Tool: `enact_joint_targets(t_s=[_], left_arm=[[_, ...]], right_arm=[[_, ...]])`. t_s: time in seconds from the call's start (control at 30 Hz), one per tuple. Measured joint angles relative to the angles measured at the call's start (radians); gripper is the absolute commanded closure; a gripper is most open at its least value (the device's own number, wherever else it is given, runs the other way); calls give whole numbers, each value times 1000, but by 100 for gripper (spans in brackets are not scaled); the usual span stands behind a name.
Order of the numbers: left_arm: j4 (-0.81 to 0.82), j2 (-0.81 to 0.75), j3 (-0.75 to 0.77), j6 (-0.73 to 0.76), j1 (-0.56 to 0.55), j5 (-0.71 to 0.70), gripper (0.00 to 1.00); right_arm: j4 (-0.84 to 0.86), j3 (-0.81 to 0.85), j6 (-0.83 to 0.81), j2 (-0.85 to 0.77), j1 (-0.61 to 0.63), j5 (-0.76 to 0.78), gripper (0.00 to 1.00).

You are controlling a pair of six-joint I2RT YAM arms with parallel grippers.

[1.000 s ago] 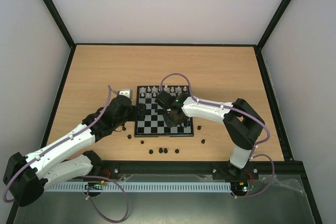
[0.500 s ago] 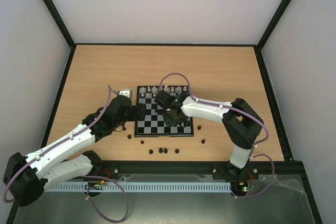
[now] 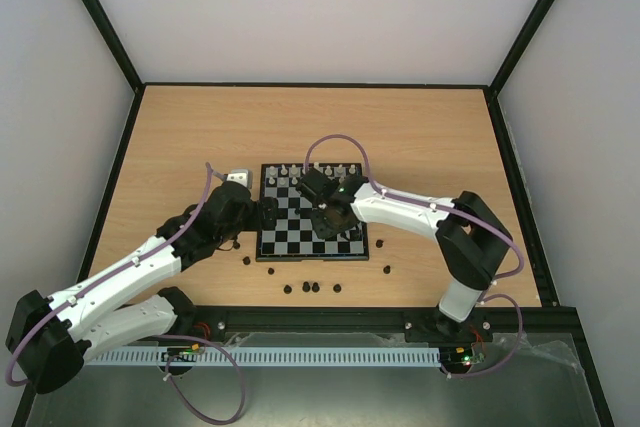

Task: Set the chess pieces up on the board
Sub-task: Place the chess piece on the chessboard, then pick up the chess piece from the chessboard.

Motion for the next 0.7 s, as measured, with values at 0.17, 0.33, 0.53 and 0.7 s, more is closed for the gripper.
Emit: enact_joint_targets(t_s=[0.17,0.33,0.53,0.7], left_arm=[[0,0,0,0,0,0,1],[0,0,0,0,0,0,1],[-1,-10,0,0,0,0,1],[-3,-22,0,1,0,-1,1]], right_arm=[[0,13,-10,-22,-9,2,63],[3,25,-27,-21,-58,-7,57],[9,105,-44,7,-138,-10,56],[15,201,-54,80,-159,-15,60]])
